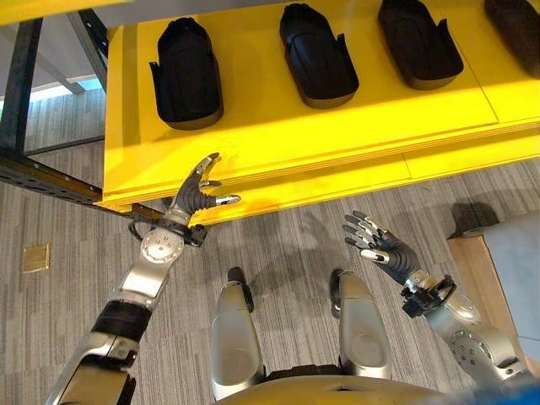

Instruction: Move parts from the plastic box to the shelf.

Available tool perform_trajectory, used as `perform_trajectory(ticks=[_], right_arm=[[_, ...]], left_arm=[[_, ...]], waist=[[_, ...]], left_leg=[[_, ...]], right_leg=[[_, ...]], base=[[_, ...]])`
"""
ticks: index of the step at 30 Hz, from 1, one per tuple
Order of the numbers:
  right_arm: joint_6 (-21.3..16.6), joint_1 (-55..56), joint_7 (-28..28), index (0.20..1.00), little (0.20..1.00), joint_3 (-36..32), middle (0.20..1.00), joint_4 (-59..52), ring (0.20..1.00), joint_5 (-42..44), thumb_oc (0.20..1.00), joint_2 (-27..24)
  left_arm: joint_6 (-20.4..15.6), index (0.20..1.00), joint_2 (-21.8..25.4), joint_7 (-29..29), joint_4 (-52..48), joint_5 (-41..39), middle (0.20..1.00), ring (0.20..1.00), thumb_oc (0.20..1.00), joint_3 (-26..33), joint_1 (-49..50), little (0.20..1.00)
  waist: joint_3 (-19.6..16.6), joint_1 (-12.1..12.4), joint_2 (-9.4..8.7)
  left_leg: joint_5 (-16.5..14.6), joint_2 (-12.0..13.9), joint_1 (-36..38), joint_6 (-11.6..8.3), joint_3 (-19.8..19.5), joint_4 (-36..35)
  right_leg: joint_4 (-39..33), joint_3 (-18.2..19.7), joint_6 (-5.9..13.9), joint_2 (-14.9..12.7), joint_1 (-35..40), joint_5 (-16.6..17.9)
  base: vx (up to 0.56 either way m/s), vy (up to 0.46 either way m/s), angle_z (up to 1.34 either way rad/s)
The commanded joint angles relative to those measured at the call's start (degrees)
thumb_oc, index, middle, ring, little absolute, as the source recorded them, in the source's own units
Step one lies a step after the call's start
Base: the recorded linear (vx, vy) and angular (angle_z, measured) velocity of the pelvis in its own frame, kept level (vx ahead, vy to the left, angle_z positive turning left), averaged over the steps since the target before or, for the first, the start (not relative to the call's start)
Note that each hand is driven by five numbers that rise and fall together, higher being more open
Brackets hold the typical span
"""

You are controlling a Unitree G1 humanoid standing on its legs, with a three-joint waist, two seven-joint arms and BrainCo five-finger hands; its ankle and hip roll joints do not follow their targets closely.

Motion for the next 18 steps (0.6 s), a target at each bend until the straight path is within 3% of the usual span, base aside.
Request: perform_trajectory(ticks=[1,3,5,9,16,18], right_arm=[[-4.20,0.46,-0.10,1.000,1.000,-1.36,1.000,-3.35,1.000,-0.49,1.000,1.33],[-4.57,0.48,-0.18,1.000,1.000,-1.38,1.000,-3.49,1.000,-0.56,1.000,1.47],[-6.29,1.12,-1.11,1.000,1.000,-2.20,1.000,-3.05,1.000,-1.42,1.000,2.02],[-7.21,2.29,-1.79,1.000,1.000,-4.05,1.000,-1.08,1.000,-3.26,1.000,3.42],[-7.16,3.21,-2.29,1.000,1.000,-4.96,1.000,0.47,1.000,-3.90,1.000,5.71],[-7.01,3.74,-2.32,1.000,1.000,-5.77,1.000,1.25,1.000,-4.78,1.000,6.02]], left_arm=[[0.19,1.000,-1.86,-5.86,-2.32,-15.63,1.000,1.000,1.000,-2.28,11.35,1.000],[0.42,1.000,-2.21,-6.61,-3.36,-19.71,1.000,1.000,1.000,-2.25,12.84,1.000],[0.84,1.000,-3.85,-8.85,-9.06,-32.64,1.000,1.000,1.000,-1.24,19.09,1.000],[-0.41,1.000,-7.29,-10.14,-12.39,-39.59,1.000,1.000,1.000,1.47,22.40,1.000],[-3.09,1.000,-12.33,-9.89,-13.71,-41.19,1.000,1.000,1.000,3.93,22.51,1.000],[-3.43,1.000,-13.02,-9.97,-14.42,-38.47,1.000,1.000,1.000,4.10,23.60,1.000]], waist=[[-3.16,1.30,-0.61],[-3.25,1.44,-0.55],[-4.11,2.46,-0.06],[-7.72,3.13,0.47],[-13.93,3.00,0.29],[-17.35,2.81,0.32]], left_leg=[[1.95,0.19,0.44,2.24,-0.73,-1.65],[2.09,0.17,0.83,2.30,-0.92,-2.04],[3.29,0.03,4.01,2.44,-1.57,-5.57],[5.93,-0.30,9.25,2.69,-1.39,-13.41],[9.41,-1.02,15.99,2.72,-0.11,-24.47],[10.21,-1.34,18.58,2.71,1.01,-28.24]], right_leg=[[-5.76,-2.02,1.09,-1.79,3.51,5.74],[-6.21,-2.15,1.14,-1.69,4.03,5.80],[-10.00,-3.26,1.51,-1.12,7.63,6.48],[-17.15,-5.41,2.28,-0.21,12.73,8.54],[-27.90,-7.78,3.31,0.72,19.03,11.69],[-31.94,-8.41,3.65,0.69,21.68,12.85]], base=[[0.03,-0.022,0.02],[0.04,-0.017,0.10],[0.10,-0.021,0.14],[0.10,0.004,0.24],[0.08,0.013,0.02],[0.06,0.032,-0.08]])
